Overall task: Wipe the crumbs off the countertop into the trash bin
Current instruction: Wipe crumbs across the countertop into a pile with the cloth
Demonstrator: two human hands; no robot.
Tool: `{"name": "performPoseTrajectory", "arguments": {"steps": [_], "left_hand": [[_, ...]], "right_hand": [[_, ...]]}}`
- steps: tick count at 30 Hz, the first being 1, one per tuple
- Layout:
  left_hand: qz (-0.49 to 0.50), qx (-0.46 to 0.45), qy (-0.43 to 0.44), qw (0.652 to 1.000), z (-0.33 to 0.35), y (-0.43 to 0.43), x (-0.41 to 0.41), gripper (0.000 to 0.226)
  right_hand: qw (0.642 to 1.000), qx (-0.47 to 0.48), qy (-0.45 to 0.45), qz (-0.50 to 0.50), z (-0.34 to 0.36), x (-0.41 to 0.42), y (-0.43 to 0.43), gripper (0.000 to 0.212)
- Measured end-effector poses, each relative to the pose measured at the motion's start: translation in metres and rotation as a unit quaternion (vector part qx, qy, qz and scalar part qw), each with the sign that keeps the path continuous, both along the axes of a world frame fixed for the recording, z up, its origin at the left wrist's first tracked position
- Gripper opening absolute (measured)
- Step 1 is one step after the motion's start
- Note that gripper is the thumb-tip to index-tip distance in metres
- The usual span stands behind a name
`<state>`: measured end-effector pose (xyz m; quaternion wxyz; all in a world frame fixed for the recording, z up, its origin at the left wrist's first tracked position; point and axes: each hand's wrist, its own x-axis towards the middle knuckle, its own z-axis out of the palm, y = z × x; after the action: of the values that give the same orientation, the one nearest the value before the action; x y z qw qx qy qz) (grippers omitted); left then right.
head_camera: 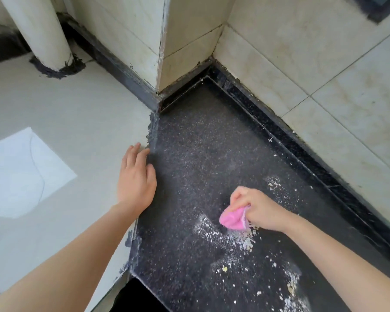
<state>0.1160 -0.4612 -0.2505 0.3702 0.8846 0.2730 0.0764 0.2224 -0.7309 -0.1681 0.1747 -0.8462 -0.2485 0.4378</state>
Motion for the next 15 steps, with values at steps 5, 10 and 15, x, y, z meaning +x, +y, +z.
{"name": "performPoseTrajectory", "arguments": {"steps": [5, 10, 15], "left_hand": [[-0.019, 0.021, -0.002, 1.0, -0.001, -0.043, -0.044, 0.041], [-0.022, 0.058, 0.003, 0.998, -0.006, -0.069, -0.073, 0.042], [-0.02, 0.104, 0.037, 0.994, -0.007, -0.092, -0.092, 0.044]], "right_hand": [[0.981, 0.114, -0.154, 0.012, -0.027, 0.012, 0.086, 0.037], [0.977, 0.127, -0.155, 0.071, -0.054, -0.026, 0.089, 0.04], [0.99, 0.072, -0.074, 0.099, -0.048, -0.059, 0.005, 0.046]]}}
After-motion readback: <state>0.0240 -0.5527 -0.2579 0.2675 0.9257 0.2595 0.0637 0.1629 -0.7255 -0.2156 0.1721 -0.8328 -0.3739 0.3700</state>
